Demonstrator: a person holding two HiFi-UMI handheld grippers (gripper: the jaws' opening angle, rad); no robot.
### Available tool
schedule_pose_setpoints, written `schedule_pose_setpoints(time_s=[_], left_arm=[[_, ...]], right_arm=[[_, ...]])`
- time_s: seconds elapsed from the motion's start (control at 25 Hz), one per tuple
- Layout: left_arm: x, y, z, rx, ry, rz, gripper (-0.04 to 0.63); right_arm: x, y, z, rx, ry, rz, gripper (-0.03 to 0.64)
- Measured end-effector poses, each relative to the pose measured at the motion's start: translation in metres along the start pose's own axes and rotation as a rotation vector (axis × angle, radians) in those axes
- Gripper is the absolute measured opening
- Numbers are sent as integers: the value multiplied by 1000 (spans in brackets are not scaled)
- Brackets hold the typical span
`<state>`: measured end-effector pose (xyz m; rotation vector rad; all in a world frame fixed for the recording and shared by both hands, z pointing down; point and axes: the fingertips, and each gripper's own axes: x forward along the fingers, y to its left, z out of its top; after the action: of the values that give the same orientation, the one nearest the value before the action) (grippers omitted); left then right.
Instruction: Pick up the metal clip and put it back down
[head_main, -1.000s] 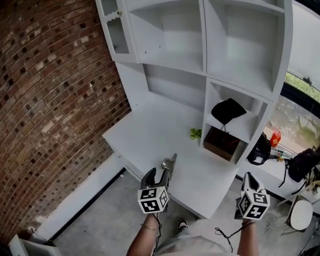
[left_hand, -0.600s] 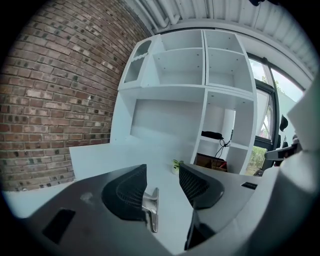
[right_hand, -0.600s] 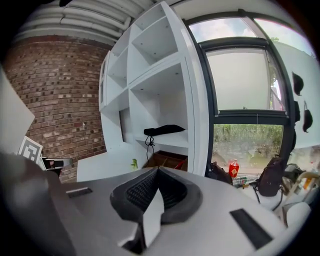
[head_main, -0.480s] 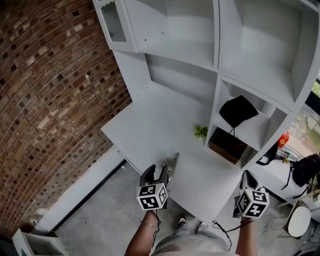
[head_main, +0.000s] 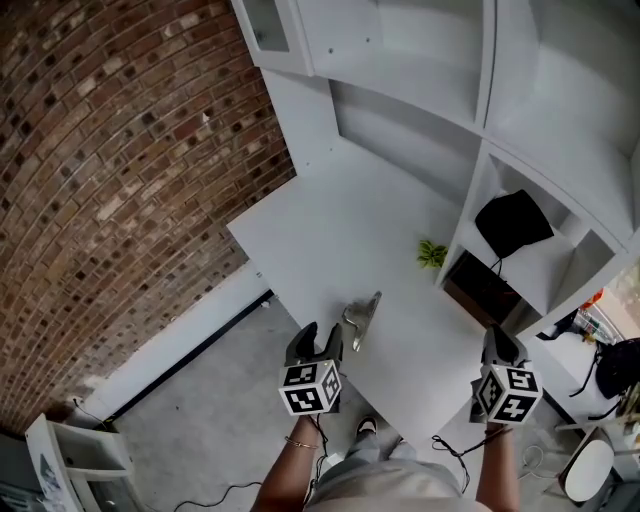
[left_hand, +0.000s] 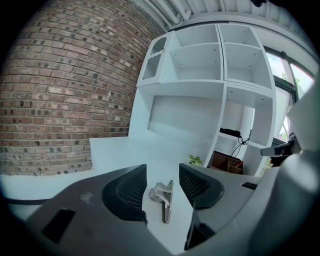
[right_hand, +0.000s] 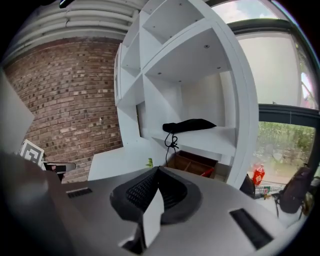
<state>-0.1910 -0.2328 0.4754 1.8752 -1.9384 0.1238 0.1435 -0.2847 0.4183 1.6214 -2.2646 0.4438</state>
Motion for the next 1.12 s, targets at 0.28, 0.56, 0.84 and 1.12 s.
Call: schedule_pose_setpoints(time_s=[0.28,0.56,0.84,1.12], left_arm=[[7,10,-26,-46,45,13,204],[34,16,-57,-82,96,-25,204],[56,25,-82,-66,129,-45,204],[75,26,-84,-43,144,-79,204]], right_arm=[[26,19,-10,-54,66,39,2],[54,34,-33,-131,148,33,2],[72,44,-66,-171,208,41,2],[77,44,-82,-160,236,19,2]])
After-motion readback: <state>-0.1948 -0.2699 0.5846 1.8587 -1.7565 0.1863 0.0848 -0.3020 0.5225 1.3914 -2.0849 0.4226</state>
